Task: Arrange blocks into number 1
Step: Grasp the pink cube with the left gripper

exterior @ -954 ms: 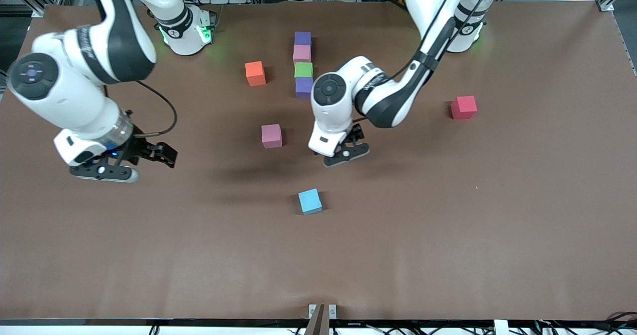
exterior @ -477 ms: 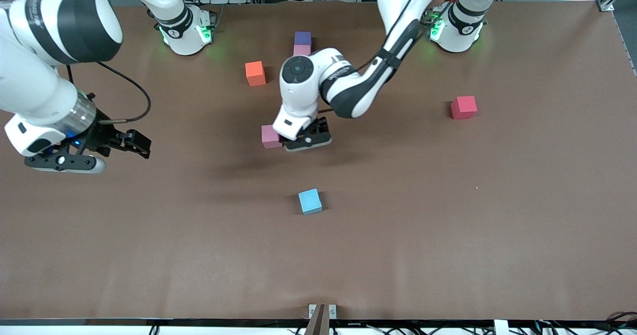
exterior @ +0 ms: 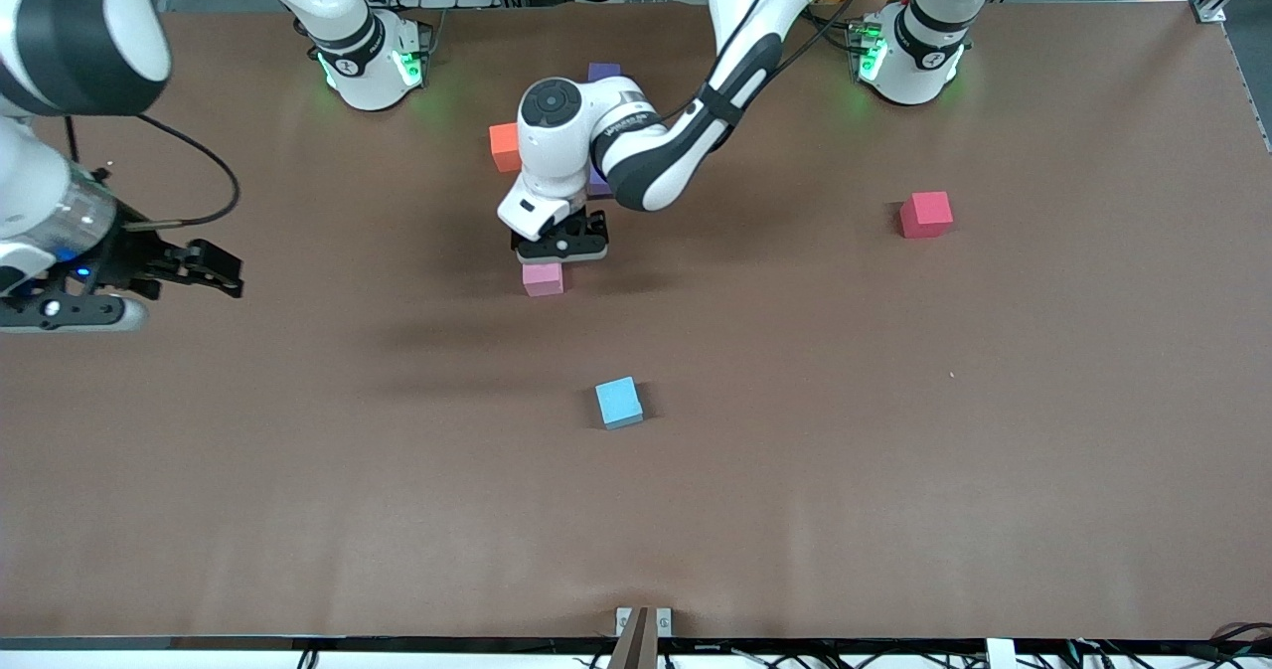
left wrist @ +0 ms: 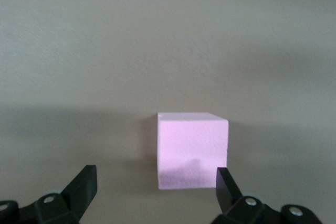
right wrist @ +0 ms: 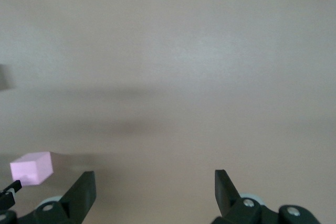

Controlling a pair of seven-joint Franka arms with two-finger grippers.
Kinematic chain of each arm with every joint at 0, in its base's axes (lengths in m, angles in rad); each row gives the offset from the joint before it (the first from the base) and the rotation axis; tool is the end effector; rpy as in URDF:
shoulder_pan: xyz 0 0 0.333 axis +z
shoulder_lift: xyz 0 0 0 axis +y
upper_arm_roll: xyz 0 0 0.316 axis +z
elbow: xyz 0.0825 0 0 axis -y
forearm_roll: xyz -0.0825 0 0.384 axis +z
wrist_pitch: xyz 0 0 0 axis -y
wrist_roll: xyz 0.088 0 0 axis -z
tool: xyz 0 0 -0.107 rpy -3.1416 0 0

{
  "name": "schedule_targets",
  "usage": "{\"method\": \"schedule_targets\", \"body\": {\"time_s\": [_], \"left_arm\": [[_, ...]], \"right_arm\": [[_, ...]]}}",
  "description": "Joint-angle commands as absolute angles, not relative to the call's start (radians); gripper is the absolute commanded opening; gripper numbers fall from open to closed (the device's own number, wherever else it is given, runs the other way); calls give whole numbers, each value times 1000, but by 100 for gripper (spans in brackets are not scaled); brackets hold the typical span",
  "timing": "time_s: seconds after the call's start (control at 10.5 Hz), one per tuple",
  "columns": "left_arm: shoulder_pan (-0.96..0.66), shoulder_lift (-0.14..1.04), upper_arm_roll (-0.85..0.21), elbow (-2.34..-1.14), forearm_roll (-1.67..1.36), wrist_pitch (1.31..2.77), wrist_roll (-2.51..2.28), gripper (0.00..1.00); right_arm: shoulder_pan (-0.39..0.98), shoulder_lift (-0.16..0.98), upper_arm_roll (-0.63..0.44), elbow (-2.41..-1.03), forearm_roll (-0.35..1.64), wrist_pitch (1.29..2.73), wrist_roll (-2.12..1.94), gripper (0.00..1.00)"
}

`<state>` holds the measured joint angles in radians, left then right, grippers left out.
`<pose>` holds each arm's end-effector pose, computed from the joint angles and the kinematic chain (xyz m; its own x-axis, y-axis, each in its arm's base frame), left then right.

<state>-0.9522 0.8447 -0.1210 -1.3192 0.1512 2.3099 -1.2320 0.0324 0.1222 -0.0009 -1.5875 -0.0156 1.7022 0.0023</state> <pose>0.3845 -0.6541 0.2449 0.9895 0.1175 0.0837 0.1060 -0.9857 0.1309 0.5991 0.0174 0.5575 0.9995 0.0312 -0.0075 0.0314 -0.9994 0.0156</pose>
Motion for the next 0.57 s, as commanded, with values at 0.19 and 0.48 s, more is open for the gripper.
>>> {"method": "schedule_targets", "body": {"time_s": [0.19,0.48], "left_arm": [[-1044,910,-42,-1269,140,2367,-1253,100],[-1095,933,23,-1269,140,2427,-1298,100]], "right_arm": [[8,74,9,-1594,-8,1683,-15,100],[5,84,9,-1586,-9,1680,-18,100]]}}
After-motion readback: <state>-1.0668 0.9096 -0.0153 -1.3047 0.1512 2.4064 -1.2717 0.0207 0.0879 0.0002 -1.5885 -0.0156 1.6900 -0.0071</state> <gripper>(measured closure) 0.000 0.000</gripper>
